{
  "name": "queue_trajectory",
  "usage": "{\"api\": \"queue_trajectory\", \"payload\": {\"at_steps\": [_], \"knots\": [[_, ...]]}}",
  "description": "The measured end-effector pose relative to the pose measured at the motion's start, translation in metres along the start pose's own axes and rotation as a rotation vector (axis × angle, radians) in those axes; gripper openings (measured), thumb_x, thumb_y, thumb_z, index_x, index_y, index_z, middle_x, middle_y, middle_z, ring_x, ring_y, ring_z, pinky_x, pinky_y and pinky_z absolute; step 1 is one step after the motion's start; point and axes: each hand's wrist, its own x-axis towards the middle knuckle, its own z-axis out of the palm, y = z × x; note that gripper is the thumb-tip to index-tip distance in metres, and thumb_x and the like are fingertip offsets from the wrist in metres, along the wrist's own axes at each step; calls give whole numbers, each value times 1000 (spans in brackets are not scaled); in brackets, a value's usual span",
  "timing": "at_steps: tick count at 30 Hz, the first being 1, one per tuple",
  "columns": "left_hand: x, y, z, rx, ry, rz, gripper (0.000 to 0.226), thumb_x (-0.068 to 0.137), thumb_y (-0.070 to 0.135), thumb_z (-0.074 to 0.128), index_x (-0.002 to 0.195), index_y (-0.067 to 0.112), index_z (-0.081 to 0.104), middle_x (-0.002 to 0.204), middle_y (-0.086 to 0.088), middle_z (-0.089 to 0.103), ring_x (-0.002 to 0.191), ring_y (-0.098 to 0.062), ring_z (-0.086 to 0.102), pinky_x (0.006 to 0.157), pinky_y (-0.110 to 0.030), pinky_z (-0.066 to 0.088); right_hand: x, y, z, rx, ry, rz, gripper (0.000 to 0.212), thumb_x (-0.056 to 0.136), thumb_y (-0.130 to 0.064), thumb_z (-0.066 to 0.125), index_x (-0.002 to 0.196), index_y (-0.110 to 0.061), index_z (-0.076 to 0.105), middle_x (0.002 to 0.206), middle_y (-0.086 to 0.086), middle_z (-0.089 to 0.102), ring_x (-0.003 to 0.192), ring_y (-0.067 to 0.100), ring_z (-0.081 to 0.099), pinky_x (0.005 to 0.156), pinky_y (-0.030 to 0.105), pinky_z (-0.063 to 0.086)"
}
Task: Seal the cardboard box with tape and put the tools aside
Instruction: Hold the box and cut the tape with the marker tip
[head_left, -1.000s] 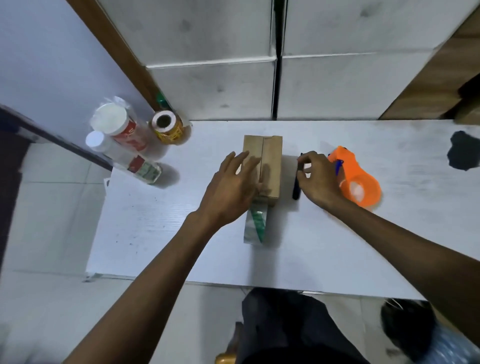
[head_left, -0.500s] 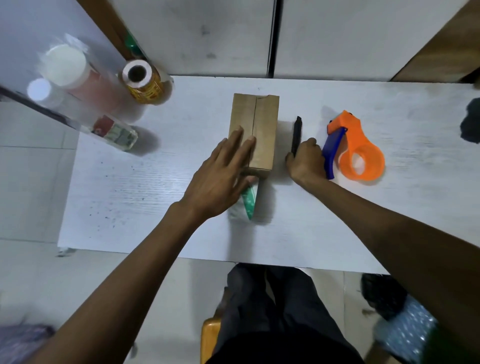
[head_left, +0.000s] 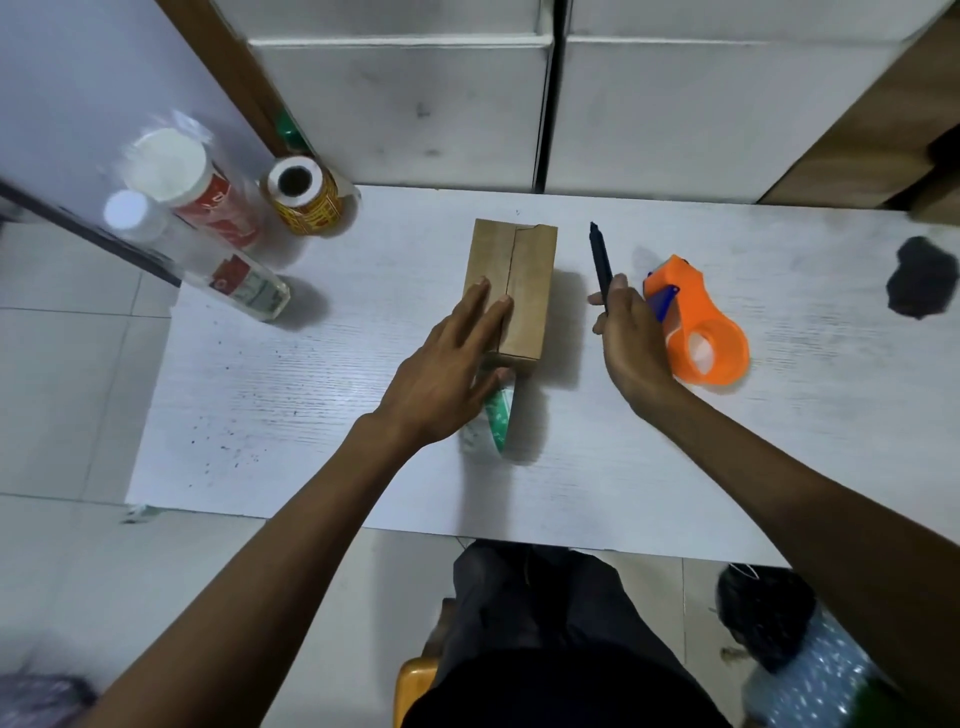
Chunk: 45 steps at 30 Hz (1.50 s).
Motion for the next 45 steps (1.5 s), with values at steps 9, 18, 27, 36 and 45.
{"api": "queue_trajectory", "payload": {"at_steps": [9, 18, 27, 36, 45], "knots": [[0, 4, 1, 2, -20, -44, 81, 95, 33, 64, 159, 25, 15, 169, -1, 2, 142, -34, 35, 87, -52, 56, -27, -27, -13, 165, -134, -117, 20, 104, -23, 36, 105, -12, 54, 75, 1, 61, 38, 1, 38, 45, 19, 34], [-8, 0, -2, -93, -20, -70, 88, 91, 40, 67, 159, 29, 13, 169, 1, -2, 149, -28, 27, 99, -51, 51, -43, -24, -15, -19, -265, -282, 26, 104, -11, 35, 118, -13, 56, 81, -5, 62, 46, 0, 42, 55, 26, 37], [-8, -1, -6, -97, -70, -83, 90, 90, 48, 66, 159, 32, 9, 168, 7, -8, 146, -27, 33, 98, -51, 51, -44, -22, -20, -123, -187, -380, 24, 101, -31, 46, 87, -19, 62, 65, -4, 57, 57, -2, 52, 62, 22, 39], [-6, -6, -16, -148, -163, -69, 118, 70, 49, 85, 159, 32, 9, 167, 12, -13, 149, -25, 28, 105, -43, 45, -44, -15, -28, -256, -132, -469, 40, 96, -39, 53, 80, -3, 52, 54, -5, 42, 48, 3, 42, 45, 13, 31], [-6, -17, -18, -163, -151, -52, 131, 57, 49, 93, 158, 34, 11, 165, 19, -7, 141, -25, 40, 98, -48, 52, -54, -7, -39, -518, -232, -626, 23, 97, -36, 50, 91, -16, 57, 55, -6, 48, 47, 8, 45, 47, 23, 29]]}}
